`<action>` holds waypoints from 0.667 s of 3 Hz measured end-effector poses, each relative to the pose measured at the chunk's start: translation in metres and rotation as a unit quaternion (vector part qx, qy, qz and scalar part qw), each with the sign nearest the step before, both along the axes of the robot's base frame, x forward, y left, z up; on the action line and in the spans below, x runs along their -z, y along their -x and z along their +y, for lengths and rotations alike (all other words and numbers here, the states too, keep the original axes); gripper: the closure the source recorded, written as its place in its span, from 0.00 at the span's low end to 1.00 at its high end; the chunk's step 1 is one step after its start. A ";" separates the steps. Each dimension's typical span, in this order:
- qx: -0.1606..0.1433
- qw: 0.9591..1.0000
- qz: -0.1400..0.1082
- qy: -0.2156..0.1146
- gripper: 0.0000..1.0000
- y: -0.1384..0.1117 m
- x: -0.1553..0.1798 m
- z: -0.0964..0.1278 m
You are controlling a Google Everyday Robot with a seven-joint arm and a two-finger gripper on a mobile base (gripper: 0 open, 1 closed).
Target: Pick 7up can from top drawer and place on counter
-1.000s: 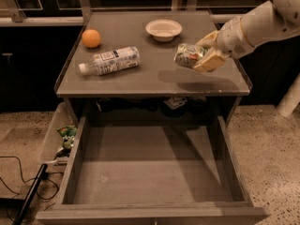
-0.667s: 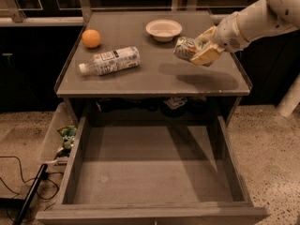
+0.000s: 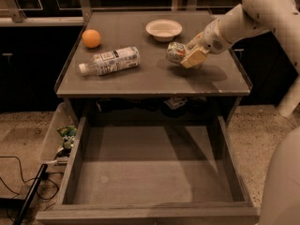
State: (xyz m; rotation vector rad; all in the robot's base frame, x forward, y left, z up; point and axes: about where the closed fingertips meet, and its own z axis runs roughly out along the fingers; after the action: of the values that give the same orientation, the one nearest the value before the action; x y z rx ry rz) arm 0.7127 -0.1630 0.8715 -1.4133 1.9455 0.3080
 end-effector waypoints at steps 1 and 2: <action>0.000 1.000 0.001 0.000 0.81 0.000 0.001 0.001; 0.000 1.000 0.001 0.000 0.58 0.000 0.001 0.001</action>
Offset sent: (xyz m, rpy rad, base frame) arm 0.0004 0.0010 -0.0005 0.0001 0.0021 -0.0005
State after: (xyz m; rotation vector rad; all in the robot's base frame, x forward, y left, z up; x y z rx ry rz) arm 0.7131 -0.1619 0.8709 -1.4131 1.9474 0.3096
